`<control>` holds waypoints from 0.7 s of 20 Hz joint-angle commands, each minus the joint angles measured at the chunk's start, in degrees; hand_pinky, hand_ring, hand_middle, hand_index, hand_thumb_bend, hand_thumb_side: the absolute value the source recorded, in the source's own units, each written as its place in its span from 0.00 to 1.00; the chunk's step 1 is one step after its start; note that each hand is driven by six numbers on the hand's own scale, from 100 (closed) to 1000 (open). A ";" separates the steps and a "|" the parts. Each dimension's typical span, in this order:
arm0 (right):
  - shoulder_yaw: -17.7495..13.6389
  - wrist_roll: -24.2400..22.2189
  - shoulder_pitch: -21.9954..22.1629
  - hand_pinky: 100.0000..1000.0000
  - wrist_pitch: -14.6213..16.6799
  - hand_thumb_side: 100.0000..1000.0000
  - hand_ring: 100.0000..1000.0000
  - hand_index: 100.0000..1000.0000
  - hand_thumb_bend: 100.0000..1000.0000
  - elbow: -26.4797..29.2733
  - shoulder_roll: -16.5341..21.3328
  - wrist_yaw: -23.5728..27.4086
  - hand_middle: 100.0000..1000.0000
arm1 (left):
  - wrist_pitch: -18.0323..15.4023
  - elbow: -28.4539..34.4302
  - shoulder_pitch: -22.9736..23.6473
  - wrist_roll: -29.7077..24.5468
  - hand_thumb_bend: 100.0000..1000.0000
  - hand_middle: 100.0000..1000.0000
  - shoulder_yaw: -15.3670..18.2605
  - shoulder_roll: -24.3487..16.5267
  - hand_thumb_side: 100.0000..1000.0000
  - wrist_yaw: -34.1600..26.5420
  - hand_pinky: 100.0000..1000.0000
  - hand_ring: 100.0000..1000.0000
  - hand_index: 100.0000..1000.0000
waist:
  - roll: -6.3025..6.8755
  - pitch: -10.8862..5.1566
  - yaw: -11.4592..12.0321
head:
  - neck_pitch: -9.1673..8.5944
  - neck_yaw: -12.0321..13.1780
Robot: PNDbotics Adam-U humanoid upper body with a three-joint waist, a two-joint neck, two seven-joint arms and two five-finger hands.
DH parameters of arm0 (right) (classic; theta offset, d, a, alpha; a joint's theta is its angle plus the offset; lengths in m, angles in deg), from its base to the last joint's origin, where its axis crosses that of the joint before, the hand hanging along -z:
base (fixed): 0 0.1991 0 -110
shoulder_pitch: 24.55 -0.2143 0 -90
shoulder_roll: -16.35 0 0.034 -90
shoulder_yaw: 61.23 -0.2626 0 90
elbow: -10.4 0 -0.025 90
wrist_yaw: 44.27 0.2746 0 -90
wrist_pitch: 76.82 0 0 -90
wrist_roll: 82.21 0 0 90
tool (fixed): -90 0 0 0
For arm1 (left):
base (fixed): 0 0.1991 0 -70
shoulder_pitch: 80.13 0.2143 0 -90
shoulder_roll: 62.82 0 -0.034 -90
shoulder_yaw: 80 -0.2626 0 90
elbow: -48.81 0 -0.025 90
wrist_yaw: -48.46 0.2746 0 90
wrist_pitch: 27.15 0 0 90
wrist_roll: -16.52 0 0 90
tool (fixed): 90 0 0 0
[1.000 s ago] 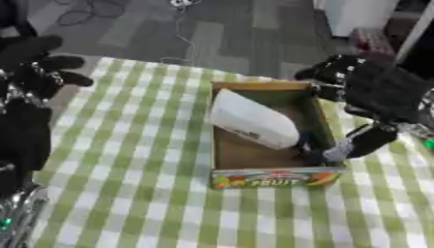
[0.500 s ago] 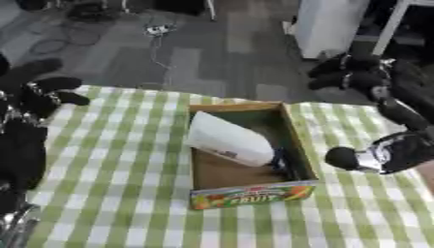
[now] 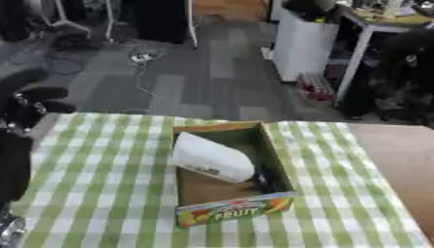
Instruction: Pick up objects on the table and place them in the box.
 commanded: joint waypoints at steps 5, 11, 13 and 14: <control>-7.25 6.46 8.76 0.28 12.80 0.80 0.52 0.74 0.50 0.75 -3.31 13.97 0.55 | -0.63 1.04 1.73 1.07 0.54 0.78 1.31 -2.08 0.92 1.52 0.59 0.72 0.85 | 0.62 -2.53 -1.55 | 0.20 1.24; -7.97 5.29 15.91 0.29 25.09 0.84 0.51 0.72 0.51 0.75 -13.27 23.38 0.55 | -1.47 1.04 3.47 2.30 0.54 0.78 2.26 -0.27 0.91 2.89 0.60 0.72 0.85 | 1.26 -4.06 -3.67 | 0.99 4.44; -7.57 3.52 17.66 0.30 29.62 0.85 0.51 0.72 0.52 0.75 -16.33 26.86 0.55 | -1.85 1.04 4.26 2.43 0.54 0.78 2.35 0.63 0.92 3.51 0.60 0.72 0.85 | 1.51 -4.46 -4.48 | 1.18 6.31; -7.54 2.41 18.23 0.32 31.34 0.85 0.51 0.71 0.53 0.75 -17.48 28.32 0.56 | -2.14 1.04 4.48 2.51 0.54 0.78 2.37 0.89 0.92 3.79 0.61 0.72 0.85 | 1.64 -4.64 -4.86 | 1.38 7.28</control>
